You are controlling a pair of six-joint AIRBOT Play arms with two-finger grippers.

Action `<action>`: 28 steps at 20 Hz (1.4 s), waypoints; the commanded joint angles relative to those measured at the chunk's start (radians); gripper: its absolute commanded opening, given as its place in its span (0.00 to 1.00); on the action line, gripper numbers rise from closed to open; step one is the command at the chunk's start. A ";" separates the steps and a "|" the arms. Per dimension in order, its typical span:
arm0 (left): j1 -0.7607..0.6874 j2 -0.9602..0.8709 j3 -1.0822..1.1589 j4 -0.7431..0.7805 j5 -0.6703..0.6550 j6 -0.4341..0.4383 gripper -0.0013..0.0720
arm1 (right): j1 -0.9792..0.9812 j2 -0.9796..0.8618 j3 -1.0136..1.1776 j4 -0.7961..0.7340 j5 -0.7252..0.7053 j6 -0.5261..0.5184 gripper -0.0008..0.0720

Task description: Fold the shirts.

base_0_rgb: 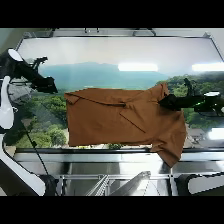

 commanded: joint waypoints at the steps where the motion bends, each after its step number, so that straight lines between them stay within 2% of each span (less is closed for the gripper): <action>1: 0.047 0.018 0.002 -0.026 -0.034 -0.031 0.42 | 0.008 -0.010 0.034 -0.001 0.034 0.009 0.46; 4: 0.061 0.025 0.000 -0.037 -0.053 -0.033 0.42 | -0.079 0.021 0.108 -0.049 0.252 0.067 0.46; 8: 0.093 0.126 -0.209 -0.052 -0.115 -0.047 0.42 | -0.301 0.142 0.120 -0.284 0.314 0.149 0.45; 11: 0.119 0.312 -0.507 -0.054 -0.010 -0.051 0.42 | -0.456 0.191 0.081 -0.509 0.359 0.155 0.46; 12: 0.119 0.387 -0.620 -0.055 0.050 -0.064 0.42 | -0.486 0.189 0.064 -0.558 0.380 0.149 0.52; 13: 0.118 0.454 -0.721 -0.055 0.089 -0.077 0.42 | -0.505 0.188 0.040 -0.574 0.385 0.136 0.63; 17: 0.116 0.645 -1.028 -0.053 0.134 -0.163 0.42 | -0.497 0.154 -0.035 -0.546 0.353 0.085 0.63; 21: 0.116 0.748 -1.177 -0.052 0.172 -0.162 0.42 | -0.429 0.071 -0.068 -0.518 0.345 0.085 0.63; 24: 0.116 0.803 -1.259 -0.063 0.176 -0.162 0.42 | -0.340 0.004 -0.072 -0.433 0.356 0.047 0.61; 25: 0.116 0.818 -1.284 -0.079 0.185 -0.161 0.42 | -0.310 -0.013 -0.072 -0.399 0.362 0.031 0.59; 26: 0.116 0.829 -1.306 -0.092 0.192 -0.160 0.44 | -0.284 -0.024 -0.072 -0.379 0.365 0.016 0.44; 28: 0.116 0.842 -1.343 -0.126 0.209 -0.161 1.00 | -0.236 -0.031 -0.071 -0.380 0.363 0.009 0.04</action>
